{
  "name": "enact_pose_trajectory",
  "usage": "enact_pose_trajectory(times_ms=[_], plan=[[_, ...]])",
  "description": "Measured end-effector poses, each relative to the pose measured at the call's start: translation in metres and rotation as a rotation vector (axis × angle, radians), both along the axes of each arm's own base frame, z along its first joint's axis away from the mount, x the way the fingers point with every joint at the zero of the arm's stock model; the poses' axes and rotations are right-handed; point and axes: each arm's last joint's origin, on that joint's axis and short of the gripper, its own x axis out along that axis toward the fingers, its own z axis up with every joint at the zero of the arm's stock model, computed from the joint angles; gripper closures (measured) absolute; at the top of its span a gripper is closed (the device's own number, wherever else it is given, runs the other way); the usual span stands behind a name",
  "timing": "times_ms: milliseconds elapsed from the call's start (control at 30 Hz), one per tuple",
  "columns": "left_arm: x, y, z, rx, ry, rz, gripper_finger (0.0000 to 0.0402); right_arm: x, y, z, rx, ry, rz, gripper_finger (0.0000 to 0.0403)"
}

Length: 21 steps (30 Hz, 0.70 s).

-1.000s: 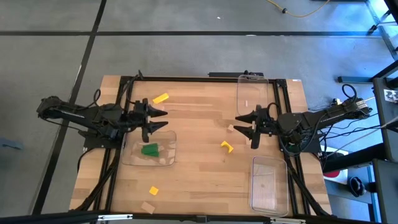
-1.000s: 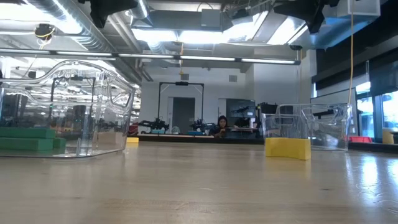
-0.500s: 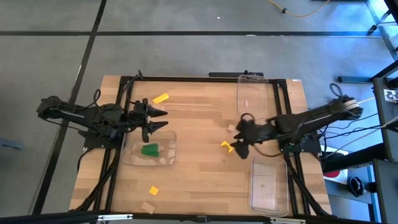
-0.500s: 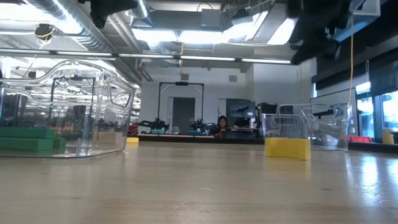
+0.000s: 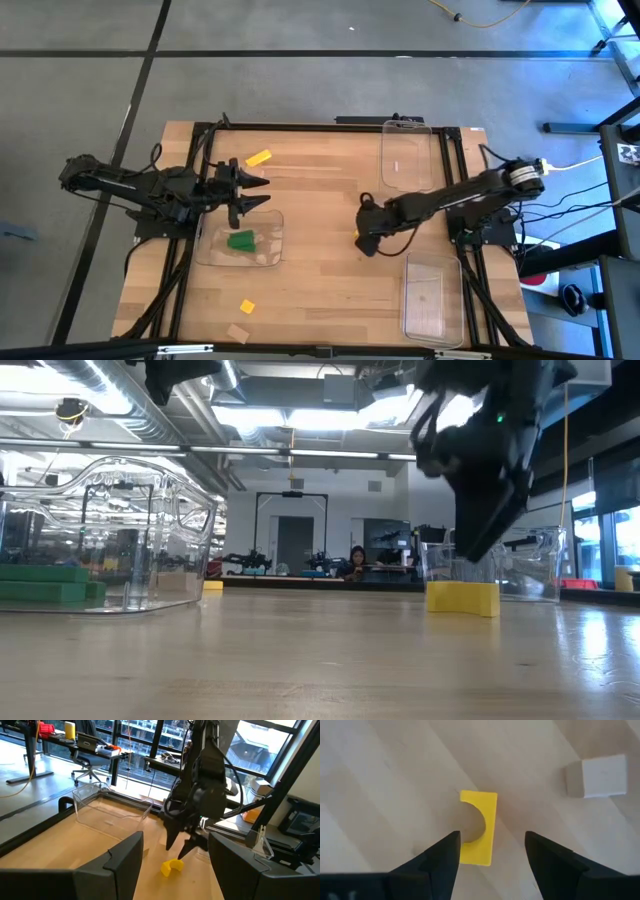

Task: Sort & place blocks by color
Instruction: Put the right yellow block into the top right transparent bin

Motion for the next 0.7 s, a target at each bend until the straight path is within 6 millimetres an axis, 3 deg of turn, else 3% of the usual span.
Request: enact_pose_trajectory(times_ms=[700], plan=[[0.000,0.000,0.000,-0.004,0.000,0.000,0.0188,0.011,0.001,-0.041,-0.001,0.116,-0.051,0.0178]])
